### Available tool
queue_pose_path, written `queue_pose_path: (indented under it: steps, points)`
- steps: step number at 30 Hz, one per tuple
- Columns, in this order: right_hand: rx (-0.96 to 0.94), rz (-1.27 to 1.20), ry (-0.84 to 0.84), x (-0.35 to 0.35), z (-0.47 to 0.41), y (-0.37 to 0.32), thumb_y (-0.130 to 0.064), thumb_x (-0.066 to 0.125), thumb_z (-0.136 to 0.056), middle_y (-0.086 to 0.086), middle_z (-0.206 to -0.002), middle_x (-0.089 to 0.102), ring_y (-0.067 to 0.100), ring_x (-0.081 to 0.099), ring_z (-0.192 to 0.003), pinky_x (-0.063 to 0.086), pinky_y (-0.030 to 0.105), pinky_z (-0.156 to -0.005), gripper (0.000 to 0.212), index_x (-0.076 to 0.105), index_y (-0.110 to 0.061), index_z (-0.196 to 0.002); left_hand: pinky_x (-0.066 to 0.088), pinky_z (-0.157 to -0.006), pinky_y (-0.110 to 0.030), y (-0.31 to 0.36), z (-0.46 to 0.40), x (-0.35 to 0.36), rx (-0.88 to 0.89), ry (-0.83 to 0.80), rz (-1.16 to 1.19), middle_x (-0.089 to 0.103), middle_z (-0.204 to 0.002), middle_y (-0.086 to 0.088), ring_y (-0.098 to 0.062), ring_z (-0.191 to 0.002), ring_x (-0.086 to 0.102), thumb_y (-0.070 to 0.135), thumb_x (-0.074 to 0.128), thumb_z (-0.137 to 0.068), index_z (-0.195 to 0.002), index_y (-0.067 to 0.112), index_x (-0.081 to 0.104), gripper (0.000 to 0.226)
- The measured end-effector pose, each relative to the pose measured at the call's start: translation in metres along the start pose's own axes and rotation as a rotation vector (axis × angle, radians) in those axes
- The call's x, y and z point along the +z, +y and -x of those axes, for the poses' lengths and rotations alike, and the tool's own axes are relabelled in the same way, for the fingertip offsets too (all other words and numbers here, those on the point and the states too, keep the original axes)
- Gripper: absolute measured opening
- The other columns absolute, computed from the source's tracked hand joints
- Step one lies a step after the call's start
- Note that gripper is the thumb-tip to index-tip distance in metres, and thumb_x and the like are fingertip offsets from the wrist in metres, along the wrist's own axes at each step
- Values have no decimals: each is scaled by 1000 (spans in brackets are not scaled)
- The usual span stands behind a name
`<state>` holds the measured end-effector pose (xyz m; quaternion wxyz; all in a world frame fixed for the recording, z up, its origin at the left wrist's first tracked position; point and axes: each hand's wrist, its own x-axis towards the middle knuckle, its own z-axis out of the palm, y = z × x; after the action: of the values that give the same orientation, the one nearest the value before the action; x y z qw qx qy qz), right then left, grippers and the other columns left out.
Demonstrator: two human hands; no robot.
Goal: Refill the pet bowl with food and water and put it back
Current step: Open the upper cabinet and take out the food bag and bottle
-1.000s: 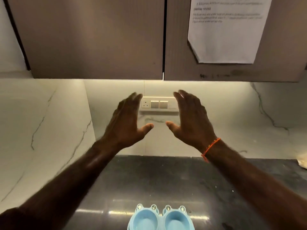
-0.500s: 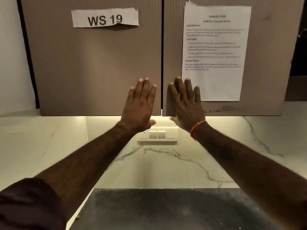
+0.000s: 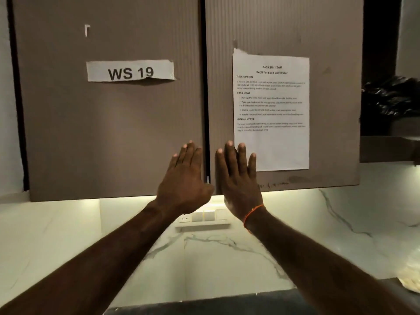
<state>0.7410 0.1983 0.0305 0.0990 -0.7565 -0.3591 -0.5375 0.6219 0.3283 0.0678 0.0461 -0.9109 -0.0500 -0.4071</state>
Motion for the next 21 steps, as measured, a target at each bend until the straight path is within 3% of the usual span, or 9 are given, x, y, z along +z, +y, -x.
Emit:
queue_pose_path:
  steps: [3,5,11,13,14,16,18,21]
  points:
    - [-20,-21,29,-23,10,4,7,60,-81,24,-168,-5,49,-7,-153,14,68,-119,98,6,-6,-162,3,-122,-34,15,-8,-13,-66,121,284,-10,-167,-1,-17,-153,-6,64,43,-93,-158,20,-10,94]
    - [-25,-25,31,-42,20,6,-2,70,-79,23,-168,-6,48,-9,-153,13,66,-120,103,8,-7,-162,15,-122,-39,30,-14,-25,-71,176,427,-5,-167,3,-18,-153,3,72,46,-89,-157,28,-11,99]
    - [-14,-104,61,-106,59,24,-19,72,-84,21,-169,-5,44,-9,-155,15,62,-123,102,7,-4,-161,34,-116,-46,84,-31,-46,129,225,724,23,-163,2,-18,-146,33,75,54,-81,-156,32,-3,104]
    - [0,-172,43,-126,69,31,-28,72,-86,20,-169,-6,41,-10,-155,12,59,-125,103,4,-4,-161,26,-121,-35,105,-27,-52,186,285,845,16,-163,16,-3,-147,23,62,55,-86,-157,30,0,96]
    - [4,-203,34,-137,74,35,-31,74,-85,20,-169,-5,40,-10,-156,11,58,-125,107,4,-3,-161,22,-119,-20,116,-24,-57,241,313,903,14,-156,32,12,-142,19,49,56,-89,-156,31,3,87]
    - [-13,-259,31,-164,83,45,-36,82,-77,22,-169,-1,39,-7,-156,14,59,-125,118,6,1,-159,25,-108,-4,140,-12,-72,356,318,1038,20,-139,53,27,-130,25,22,54,-91,-147,38,7,76]
    - [-30,-324,9,-195,93,52,-38,88,-71,23,-168,1,37,-3,-157,19,57,-124,123,11,5,-157,33,-113,-16,158,-4,-81,416,281,1176,31,-147,36,11,-136,36,11,51,-90,-150,32,6,78]
    - [46,-370,-49,-239,106,60,-41,90,-71,14,-170,0,27,0,-158,24,51,-124,126,11,4,-158,23,-122,-28,190,-4,-85,501,304,1251,13,-164,6,-6,-149,21,10,47,-91,-157,9,-2,82]
